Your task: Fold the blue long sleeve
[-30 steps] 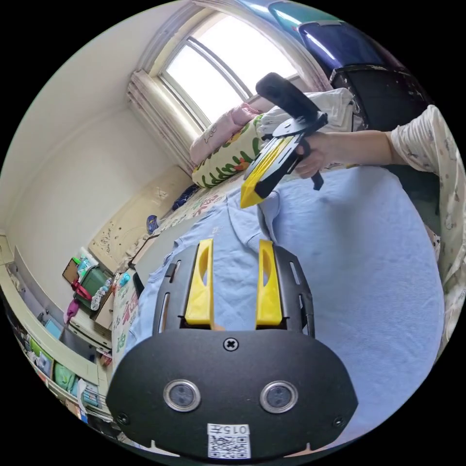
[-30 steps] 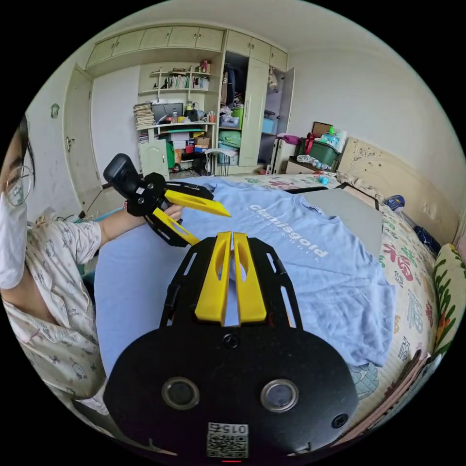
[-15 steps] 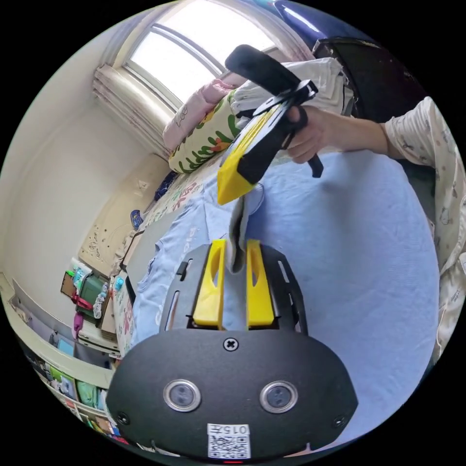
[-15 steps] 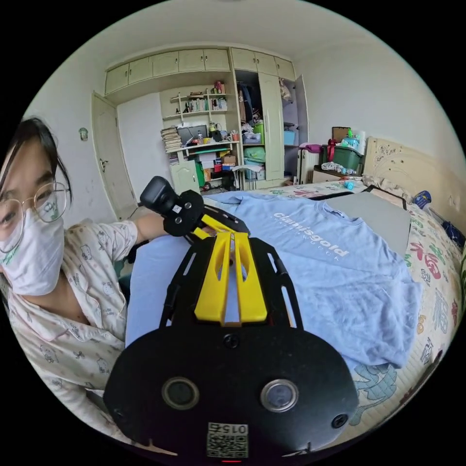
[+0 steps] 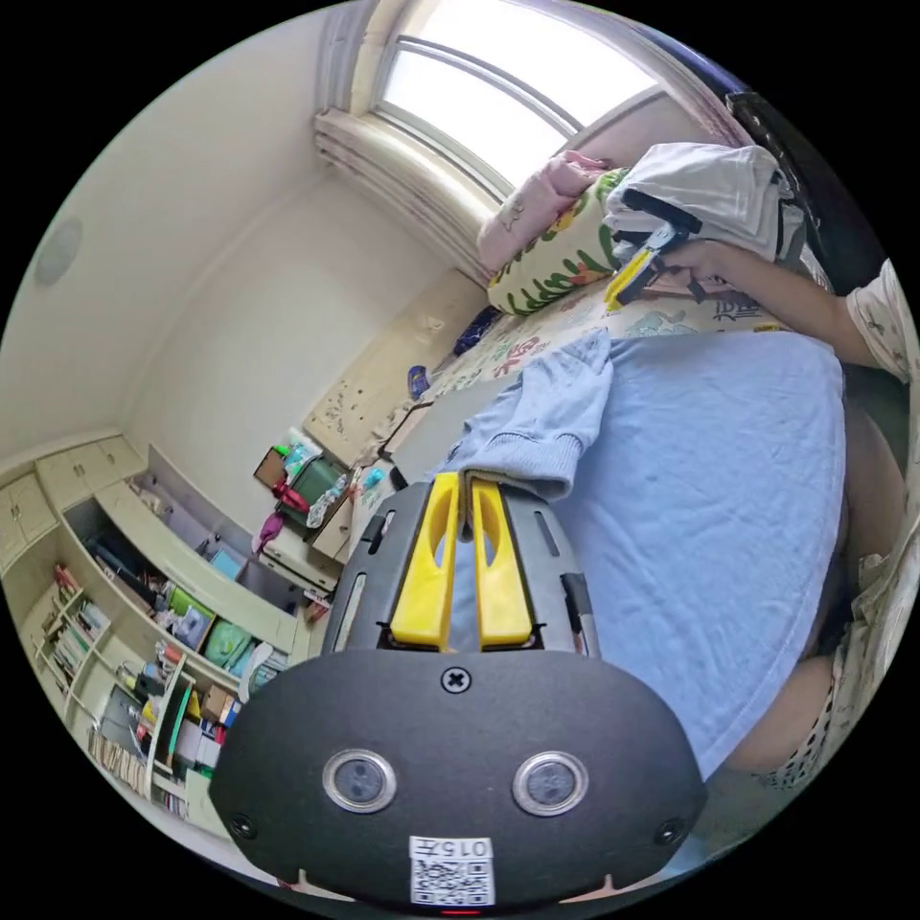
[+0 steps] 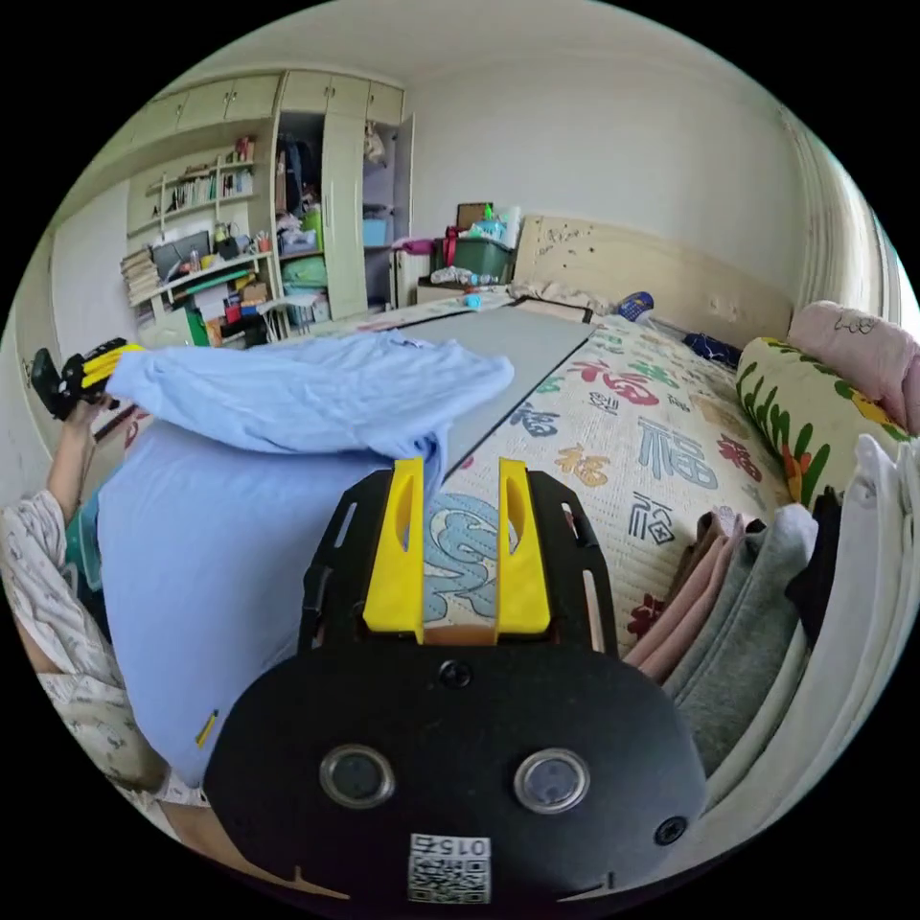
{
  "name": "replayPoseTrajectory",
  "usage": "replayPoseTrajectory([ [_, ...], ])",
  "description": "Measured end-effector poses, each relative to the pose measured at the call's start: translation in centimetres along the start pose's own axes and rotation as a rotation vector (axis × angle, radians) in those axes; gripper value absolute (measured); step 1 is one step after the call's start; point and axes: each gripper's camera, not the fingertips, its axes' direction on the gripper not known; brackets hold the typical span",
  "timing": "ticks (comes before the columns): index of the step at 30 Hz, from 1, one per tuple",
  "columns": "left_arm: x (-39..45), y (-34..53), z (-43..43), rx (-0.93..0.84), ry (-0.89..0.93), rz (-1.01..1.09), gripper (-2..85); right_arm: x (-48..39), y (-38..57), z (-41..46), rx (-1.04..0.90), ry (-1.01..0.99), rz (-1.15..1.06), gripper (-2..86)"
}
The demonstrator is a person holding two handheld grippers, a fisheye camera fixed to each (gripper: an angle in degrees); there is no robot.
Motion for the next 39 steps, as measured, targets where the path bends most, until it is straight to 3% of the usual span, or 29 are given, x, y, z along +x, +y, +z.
replayPoseTrajectory([
  [4,1.1,5.8,-3.4,-0.109,-0.016,-0.042,0.7,-3.9,-2.1,4.8,-0.124,0.018,-0.142,11.7],
  [9,2.7,11.3,-6.1,-0.129,0.017,-0.104,0.7,-5.9,-3.5,6.8,0.002,0.173,-0.124,11.2],
  [13,3.2,12.8,-7.1,-0.125,0.012,-0.101,0.7,-6.1,-4.4,11.3,-0.086,0.335,-0.134,9.5],
  [18,4.6,15.7,-7.5,-0.149,0.027,-0.065,0.7,-5.6,-5.1,13.4,-0.086,0.326,-0.108,1.7],
  [28,7.7,23.6,-7.2,-0.240,0.161,0.020,1.1,-5.5,-4.5,17.3,-0.157,0.349,-0.117,0.5],
  [35,1.3,31.5,-10.3,-0.035,0.246,-0.333,1.0,-4.3,-2.4,17.4,-0.142,0.307,-0.106,3.5],
  [39,2.3,34.3,-5.7,-0.123,0.291,-0.365,1.3,-5.0,-0.5,14.9,-0.097,0.346,-0.149,6.0],
])
